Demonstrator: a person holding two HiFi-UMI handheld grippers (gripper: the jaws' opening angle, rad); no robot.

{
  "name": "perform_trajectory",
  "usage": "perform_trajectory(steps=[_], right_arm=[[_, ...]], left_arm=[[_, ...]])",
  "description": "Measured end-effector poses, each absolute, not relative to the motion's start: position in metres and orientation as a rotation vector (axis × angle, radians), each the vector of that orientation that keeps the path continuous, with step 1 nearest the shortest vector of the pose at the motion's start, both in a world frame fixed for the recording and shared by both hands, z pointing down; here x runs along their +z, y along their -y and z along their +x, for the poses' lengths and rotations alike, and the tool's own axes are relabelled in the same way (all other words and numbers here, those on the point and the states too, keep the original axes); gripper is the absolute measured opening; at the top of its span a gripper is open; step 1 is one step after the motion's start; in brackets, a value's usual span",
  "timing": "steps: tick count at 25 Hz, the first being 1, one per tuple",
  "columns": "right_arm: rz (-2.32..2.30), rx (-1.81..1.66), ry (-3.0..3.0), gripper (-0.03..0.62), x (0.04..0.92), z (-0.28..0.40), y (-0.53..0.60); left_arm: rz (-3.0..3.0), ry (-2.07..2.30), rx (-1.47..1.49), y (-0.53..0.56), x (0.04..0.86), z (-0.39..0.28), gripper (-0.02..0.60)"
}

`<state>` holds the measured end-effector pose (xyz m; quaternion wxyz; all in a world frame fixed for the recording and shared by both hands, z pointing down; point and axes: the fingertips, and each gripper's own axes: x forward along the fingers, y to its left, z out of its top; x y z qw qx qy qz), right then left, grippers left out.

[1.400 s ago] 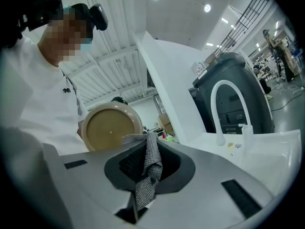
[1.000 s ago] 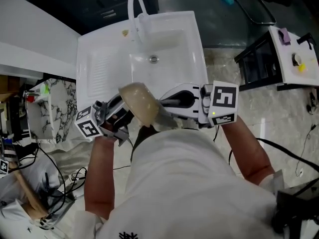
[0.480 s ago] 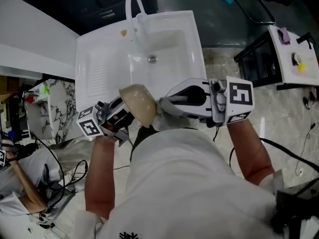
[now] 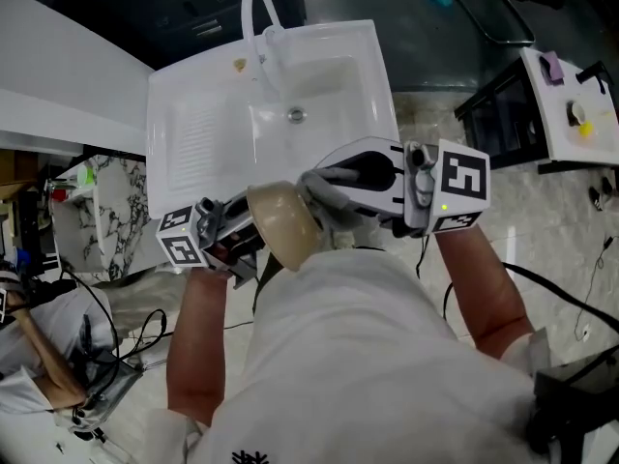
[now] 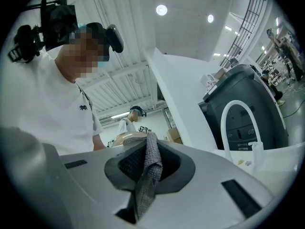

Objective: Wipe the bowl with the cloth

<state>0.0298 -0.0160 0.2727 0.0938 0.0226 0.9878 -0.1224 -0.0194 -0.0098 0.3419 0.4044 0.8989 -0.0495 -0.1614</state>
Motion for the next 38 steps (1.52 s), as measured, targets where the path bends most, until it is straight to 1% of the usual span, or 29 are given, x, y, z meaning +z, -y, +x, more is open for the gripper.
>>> perform_trajectory(steps=[10, 21, 29, 38], right_arm=[[0.084, -0.399, -3.009, 0.032, 0.294, 0.025, 0.008], [0.241, -0.377, -2.948, 0.032, 0.277, 0.031, -0.014], [0.122, -0.348, -2.922, 0.032, 0.269, 0.03, 0.002], [0.108, -0.376, -2.991, 0.032, 0.286, 0.026, 0.002]], left_arm=[[2.256, 0.127, -0.494, 0.013, 0.33, -0.029, 0.018], [2.229, 0.138, -0.486, 0.014, 0.339, -0.031, 0.019], [2.214, 0.081, -0.442, 0.002, 0.345, -0.018, 0.02], [2.228, 0.09, -0.499, 0.005, 0.331, -0.024, 0.018]])
